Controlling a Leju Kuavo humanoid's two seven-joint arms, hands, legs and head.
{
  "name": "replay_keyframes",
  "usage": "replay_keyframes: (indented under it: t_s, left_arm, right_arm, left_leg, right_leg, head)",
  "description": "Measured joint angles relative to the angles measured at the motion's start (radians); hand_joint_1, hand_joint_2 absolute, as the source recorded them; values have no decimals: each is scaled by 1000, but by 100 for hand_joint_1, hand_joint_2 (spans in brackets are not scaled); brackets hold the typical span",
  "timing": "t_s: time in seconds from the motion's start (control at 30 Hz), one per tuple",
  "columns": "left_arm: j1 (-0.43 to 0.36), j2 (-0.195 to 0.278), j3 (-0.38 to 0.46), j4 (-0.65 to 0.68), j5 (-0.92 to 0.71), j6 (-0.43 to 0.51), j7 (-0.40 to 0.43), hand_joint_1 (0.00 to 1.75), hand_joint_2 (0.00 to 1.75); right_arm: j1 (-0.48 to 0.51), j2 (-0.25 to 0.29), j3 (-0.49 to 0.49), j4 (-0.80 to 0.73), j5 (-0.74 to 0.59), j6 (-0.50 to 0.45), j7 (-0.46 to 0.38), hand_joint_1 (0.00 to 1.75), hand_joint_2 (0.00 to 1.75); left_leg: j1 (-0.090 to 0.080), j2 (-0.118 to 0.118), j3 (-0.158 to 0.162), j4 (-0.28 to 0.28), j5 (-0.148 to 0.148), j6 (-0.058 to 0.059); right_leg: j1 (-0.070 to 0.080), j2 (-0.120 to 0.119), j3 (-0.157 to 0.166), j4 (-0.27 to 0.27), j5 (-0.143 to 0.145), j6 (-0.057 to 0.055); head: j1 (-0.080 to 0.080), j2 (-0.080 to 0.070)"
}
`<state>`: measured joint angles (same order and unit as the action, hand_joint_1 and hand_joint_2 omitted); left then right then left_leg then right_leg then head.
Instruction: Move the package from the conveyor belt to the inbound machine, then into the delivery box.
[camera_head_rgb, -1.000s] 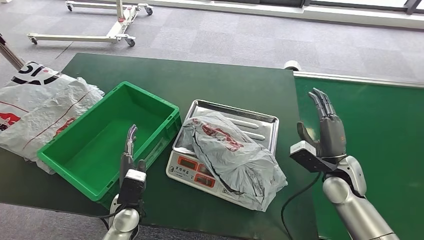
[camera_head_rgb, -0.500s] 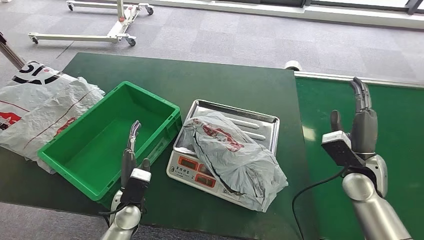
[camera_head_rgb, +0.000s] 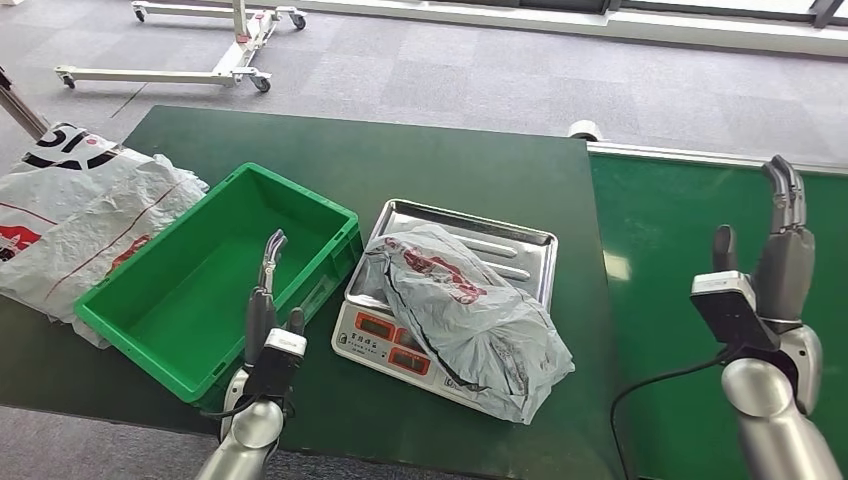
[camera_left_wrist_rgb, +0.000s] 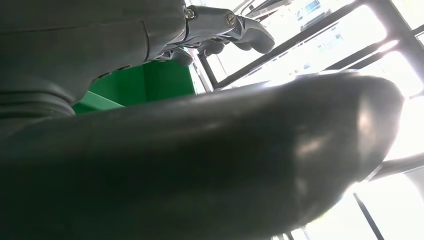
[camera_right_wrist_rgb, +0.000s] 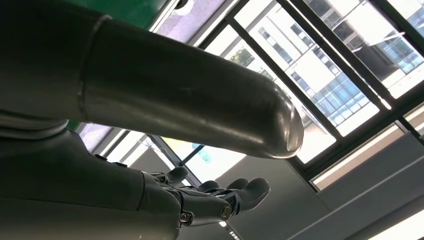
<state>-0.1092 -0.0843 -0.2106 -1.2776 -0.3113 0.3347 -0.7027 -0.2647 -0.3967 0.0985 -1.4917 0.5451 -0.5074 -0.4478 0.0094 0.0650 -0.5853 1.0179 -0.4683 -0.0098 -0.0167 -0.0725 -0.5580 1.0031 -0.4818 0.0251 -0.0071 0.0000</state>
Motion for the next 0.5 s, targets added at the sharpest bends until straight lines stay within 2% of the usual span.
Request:
replay_keyframes:
  t_s: [0.5]
  left_arm:
    - [-16, -2, -9, 16, -14, -7, 0, 0, 0]
  right_arm:
    - [43, 0, -51, -35, 1, -5, -8, 0, 0]
  left_leg:
    - [0, 0, 0, 0, 0, 0]
  right_leg:
    - [0, 0, 0, 0, 0, 0]
  head:
    - [0, 0]
